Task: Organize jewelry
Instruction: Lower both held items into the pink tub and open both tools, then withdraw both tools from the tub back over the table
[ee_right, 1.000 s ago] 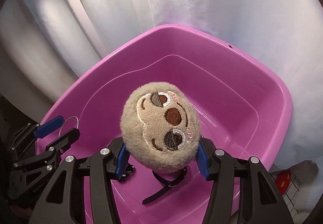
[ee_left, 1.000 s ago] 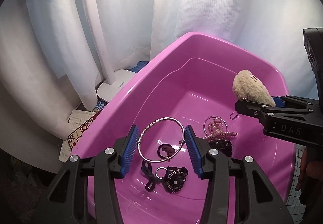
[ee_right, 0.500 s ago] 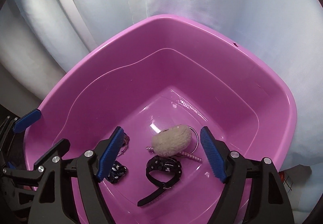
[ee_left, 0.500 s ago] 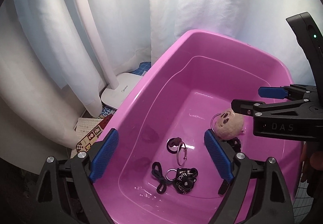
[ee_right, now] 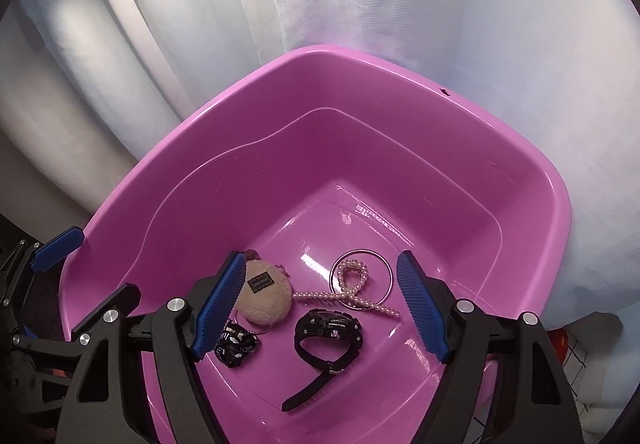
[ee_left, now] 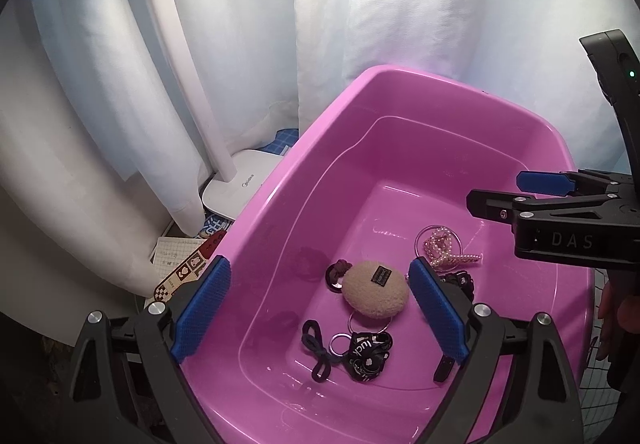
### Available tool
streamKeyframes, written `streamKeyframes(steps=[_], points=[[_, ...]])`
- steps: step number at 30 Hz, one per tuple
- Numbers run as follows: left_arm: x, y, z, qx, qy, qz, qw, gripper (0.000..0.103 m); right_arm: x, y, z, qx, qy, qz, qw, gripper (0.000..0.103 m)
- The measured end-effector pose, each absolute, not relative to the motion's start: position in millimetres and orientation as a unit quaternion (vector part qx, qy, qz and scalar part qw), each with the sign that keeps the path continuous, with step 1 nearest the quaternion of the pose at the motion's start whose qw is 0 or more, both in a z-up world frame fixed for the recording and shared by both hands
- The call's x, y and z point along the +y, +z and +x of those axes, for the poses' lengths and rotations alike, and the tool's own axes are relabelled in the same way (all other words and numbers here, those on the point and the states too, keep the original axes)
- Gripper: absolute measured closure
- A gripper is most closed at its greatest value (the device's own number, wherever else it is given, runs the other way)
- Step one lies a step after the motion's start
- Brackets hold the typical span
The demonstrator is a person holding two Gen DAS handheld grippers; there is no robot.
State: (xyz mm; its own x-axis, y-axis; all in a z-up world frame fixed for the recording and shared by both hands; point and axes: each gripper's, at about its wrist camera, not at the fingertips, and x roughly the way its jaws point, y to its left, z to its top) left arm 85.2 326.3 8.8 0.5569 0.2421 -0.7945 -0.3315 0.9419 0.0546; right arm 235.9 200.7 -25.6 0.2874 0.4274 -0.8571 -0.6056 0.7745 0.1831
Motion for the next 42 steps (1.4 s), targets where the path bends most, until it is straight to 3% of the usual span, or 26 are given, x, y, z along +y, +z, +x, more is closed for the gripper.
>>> streamKeyframes(steps=[24, 33, 42], points=[[322.3, 35.3, 64.6, 0.389, 0.183, -0.045, 0.902, 0.010, 180.9, -4.8, 198.9, 0.449, 0.336, -0.041, 0.827, 0.029], [293.6, 55.4, 56.9, 0.339, 0.124, -0.054, 0.931, 0.007, 77.5, 11.5, 153.5, 0.374, 0.242, 0.035, 0.894, 0.029], [206.2, 81.2, 63.8, 0.294, -0.015, -0.043, 0.955, 0.006, -64.7, -9.3, 104.5, 0.389, 0.073, 0.115, 0.911, 0.029]])
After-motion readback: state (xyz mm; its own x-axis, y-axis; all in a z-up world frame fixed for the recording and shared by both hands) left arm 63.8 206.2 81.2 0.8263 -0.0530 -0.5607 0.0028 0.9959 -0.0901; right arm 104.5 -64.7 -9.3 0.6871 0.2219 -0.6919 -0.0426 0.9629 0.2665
